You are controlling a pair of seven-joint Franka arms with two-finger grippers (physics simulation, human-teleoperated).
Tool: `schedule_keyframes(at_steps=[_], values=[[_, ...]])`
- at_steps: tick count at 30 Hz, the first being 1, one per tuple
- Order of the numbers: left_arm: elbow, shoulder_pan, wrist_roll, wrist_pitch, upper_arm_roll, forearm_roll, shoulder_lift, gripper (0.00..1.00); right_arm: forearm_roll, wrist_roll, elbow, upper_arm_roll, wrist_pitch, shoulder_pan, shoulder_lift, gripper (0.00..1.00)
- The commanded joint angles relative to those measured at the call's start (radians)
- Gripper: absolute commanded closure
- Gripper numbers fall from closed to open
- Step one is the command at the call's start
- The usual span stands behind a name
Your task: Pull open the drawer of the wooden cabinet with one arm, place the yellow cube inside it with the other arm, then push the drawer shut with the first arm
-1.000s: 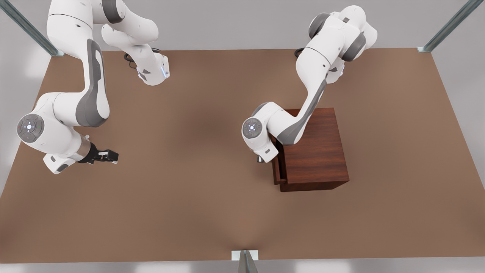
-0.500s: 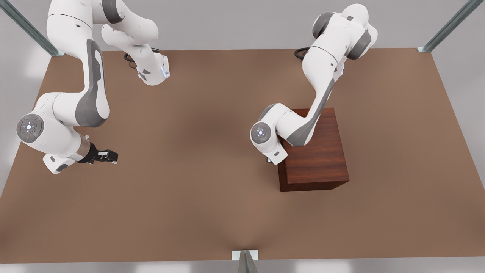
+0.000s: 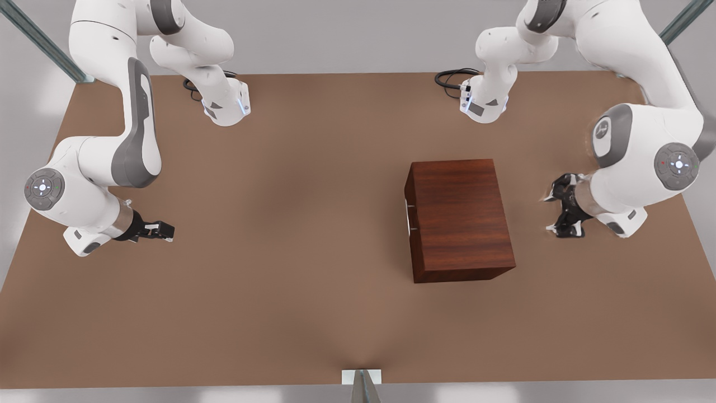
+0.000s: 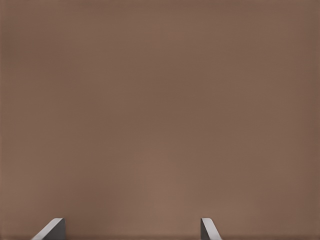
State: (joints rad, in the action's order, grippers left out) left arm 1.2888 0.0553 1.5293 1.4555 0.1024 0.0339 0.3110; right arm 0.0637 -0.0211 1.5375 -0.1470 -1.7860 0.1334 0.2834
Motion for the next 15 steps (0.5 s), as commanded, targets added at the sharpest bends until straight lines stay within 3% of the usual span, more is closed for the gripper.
schedule_keyframes(at_steps=[1,5,15], values=[[0.046,0.058,-1.779,0.0,0.003,0.041,-0.023,0.0,0.001,0.0,0.0,0.0,0.0,0.0,-0.001,0.0],[0.05,-0.023,-1.554,0.066,0.014,0.014,-0.01,0.0,0.001,0.0,0.0,0.0,0.0,0.0,-0.001,0.0],[0.052,-0.041,-1.545,0.12,0.014,-0.008,-0.007,0.0,0.001,0.0,0.0,0.0,0.0,0.0,-0.001,0.0]])
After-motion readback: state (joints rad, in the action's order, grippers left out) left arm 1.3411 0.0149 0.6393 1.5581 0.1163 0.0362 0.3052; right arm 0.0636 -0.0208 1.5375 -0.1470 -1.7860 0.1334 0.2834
